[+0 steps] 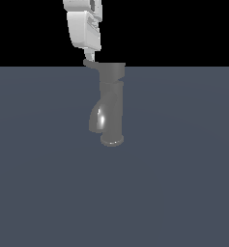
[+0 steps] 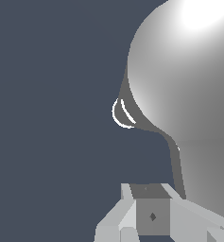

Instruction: Turn on the faucet by rotating a designated handle.

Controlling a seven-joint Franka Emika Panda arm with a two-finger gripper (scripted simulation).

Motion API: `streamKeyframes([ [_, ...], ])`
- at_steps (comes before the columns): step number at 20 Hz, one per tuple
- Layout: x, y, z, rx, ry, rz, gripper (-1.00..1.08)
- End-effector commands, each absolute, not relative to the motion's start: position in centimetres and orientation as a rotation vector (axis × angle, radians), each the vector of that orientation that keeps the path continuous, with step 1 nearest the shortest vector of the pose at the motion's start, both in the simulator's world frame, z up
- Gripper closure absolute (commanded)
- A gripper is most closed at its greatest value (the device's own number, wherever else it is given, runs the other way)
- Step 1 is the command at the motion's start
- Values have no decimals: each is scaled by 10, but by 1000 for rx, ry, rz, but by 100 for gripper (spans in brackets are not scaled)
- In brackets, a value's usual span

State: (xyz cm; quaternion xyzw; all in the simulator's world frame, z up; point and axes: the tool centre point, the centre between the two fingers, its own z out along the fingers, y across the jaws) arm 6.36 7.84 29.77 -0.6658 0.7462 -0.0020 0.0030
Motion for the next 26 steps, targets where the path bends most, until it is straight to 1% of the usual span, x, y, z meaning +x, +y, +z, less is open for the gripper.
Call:
streamKeyframes([
  [1,54,82,298,-2094,2342,0,108],
  [12,27,93,298,-2094,2342,0,108],
  [13,33,92,298,-2091,2339,-10,108],
  [26,-2,80,297,-2092,2341,-4,108],
])
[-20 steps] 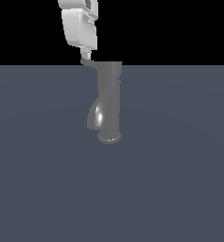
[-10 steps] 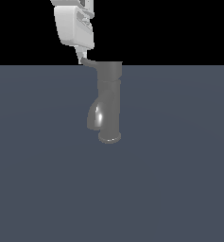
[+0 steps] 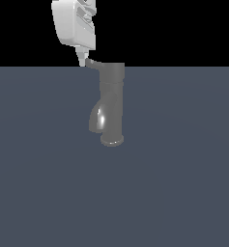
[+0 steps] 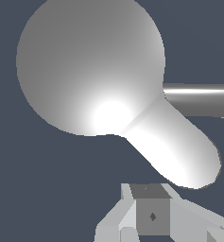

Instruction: Turn on the faucet by rotating a designated handle.

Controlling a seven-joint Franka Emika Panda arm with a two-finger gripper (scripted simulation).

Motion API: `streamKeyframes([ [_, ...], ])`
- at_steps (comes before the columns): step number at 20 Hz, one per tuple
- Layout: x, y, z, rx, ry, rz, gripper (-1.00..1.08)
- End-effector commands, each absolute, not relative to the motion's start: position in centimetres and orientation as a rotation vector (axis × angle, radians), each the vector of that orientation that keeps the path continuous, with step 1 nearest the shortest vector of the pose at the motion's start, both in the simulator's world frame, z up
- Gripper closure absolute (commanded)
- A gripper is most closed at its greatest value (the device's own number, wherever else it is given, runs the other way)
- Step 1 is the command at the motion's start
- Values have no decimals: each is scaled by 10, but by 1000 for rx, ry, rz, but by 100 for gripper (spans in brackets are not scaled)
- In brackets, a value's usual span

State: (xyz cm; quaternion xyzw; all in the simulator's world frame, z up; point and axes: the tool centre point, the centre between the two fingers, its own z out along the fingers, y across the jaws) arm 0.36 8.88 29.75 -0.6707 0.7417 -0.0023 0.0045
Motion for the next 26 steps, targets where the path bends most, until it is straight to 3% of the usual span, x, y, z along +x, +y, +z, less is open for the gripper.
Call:
streamKeyframes([
  [1,-5,79,298,-2092,2341,-4,108],
  [12,-34,69,298,-2093,2342,-1,108],
  [13,-32,83,297,-2119,2316,-1,108],
  [26,-57,12,298,-2096,2340,0,108],
])
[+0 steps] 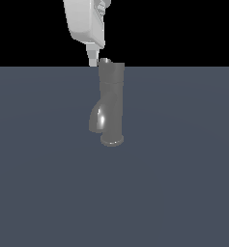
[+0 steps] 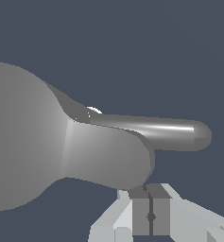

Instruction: Turn on the faucet by rotating a designated handle.

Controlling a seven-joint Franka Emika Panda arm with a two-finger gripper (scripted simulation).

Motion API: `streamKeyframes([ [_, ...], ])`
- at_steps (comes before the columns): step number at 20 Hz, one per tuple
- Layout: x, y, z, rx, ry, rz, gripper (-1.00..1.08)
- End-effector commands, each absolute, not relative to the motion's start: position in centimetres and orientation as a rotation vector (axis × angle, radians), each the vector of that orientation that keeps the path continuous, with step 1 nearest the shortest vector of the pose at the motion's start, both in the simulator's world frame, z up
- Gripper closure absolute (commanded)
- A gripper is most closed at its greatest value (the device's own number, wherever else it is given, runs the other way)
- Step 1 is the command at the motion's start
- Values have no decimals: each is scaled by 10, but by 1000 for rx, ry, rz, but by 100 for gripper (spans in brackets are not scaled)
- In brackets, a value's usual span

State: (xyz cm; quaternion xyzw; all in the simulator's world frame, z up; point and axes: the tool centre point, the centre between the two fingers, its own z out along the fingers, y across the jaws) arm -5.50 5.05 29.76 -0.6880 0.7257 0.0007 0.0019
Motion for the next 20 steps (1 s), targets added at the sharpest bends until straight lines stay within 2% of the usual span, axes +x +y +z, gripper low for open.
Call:
streamKeyframes([
  [1,-59,6,298,-2094,2342,0,108],
  [2,-59,6,298,-2094,2342,0,108],
  [3,-59,41,298,-2158,2280,1,108],
  [20,-32,-53,298,-2095,2341,0,108],
])
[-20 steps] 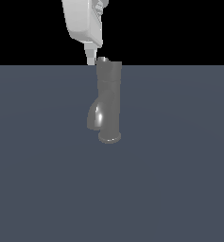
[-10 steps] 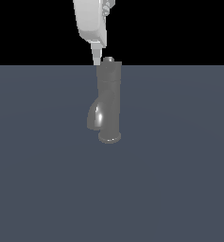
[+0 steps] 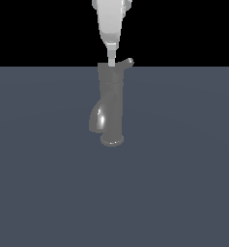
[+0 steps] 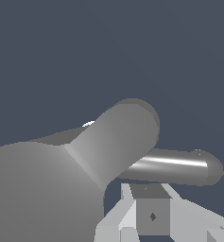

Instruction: Turn on the faucet by rotating a designated handle.

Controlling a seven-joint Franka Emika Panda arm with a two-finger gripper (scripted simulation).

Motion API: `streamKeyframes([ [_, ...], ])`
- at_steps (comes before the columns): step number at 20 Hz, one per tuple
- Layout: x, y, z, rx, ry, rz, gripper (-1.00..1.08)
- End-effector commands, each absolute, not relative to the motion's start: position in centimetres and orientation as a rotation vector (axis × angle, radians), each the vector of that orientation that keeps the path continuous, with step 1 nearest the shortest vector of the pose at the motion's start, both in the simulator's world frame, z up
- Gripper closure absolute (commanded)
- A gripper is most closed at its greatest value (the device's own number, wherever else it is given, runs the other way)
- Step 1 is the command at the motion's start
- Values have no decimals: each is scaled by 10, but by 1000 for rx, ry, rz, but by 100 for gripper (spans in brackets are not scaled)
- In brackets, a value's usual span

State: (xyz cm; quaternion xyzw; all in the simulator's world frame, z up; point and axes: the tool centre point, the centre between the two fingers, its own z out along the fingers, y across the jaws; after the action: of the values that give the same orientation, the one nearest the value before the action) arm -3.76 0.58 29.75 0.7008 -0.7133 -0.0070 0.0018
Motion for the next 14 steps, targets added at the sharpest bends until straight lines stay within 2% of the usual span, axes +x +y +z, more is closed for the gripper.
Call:
streamKeyframes([
  [1,-32,-53,298,2095,-2341,0,108],
  [2,-36,2,298,2199,-2246,-28,108],
  [14,-6,-31,298,2154,-2288,-15,108],
])
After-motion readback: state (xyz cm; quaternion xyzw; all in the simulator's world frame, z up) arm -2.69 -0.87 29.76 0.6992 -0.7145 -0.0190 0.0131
